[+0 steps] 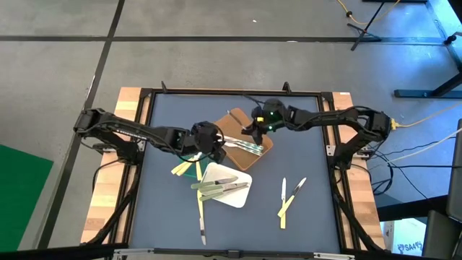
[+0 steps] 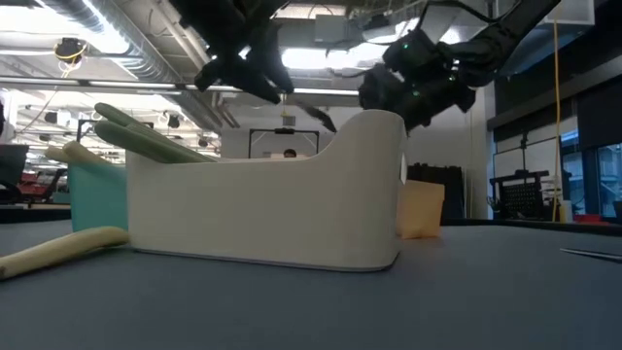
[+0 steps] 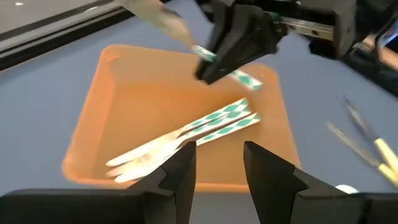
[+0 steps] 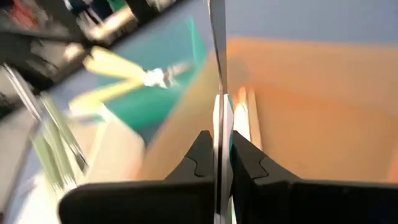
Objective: Sort silverware by color (type)
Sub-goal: Put the blue table knife into the orange bin, then put the yellow table knife into the green bin
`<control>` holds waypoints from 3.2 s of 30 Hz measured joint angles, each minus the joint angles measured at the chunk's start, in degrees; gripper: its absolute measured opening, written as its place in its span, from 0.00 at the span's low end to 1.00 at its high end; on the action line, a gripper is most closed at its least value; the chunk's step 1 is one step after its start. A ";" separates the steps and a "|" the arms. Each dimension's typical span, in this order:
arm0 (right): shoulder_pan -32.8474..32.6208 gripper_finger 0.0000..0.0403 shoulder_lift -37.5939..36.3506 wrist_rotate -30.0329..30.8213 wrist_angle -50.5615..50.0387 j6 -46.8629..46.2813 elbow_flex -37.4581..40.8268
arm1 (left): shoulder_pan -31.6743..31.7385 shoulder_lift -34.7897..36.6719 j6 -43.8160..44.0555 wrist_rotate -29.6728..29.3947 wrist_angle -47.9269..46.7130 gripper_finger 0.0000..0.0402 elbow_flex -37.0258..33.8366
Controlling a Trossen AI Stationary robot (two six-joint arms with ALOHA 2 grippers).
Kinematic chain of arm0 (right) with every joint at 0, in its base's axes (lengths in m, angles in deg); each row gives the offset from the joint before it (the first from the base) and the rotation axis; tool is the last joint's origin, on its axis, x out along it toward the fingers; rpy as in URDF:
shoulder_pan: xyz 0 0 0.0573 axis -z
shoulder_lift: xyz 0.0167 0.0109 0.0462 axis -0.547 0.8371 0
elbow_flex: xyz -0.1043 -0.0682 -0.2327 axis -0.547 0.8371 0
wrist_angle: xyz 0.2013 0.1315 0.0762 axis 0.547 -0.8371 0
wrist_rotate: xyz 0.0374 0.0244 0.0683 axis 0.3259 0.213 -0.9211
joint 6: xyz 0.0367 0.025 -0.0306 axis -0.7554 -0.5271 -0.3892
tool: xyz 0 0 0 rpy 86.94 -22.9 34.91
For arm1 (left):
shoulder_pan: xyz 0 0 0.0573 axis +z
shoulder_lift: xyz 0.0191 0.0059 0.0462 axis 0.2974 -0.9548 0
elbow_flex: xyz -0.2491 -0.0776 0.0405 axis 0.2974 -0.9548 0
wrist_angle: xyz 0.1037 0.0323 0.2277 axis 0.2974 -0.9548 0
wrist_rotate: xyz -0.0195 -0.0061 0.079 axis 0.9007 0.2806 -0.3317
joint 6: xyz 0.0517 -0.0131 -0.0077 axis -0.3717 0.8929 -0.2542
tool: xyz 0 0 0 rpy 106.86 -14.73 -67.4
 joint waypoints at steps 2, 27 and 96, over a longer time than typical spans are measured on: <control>-0.10 0.01 0.04 0.31 -3.58 2.26 0.00 | 0.11 0.17 0.00 -0.10 -0.41 0.32 0.00; -0.45 0.01 11.21 0.83 -4.81 5.59 -0.17 | 1.07 0.19 0.09 -0.14 -0.81 0.32 0.00; -0.43 0.17 7.51 4.79 -3.08 4.89 0.15 | -6.68 6.36 27.11 27.85 -10.34 0.31 -0.04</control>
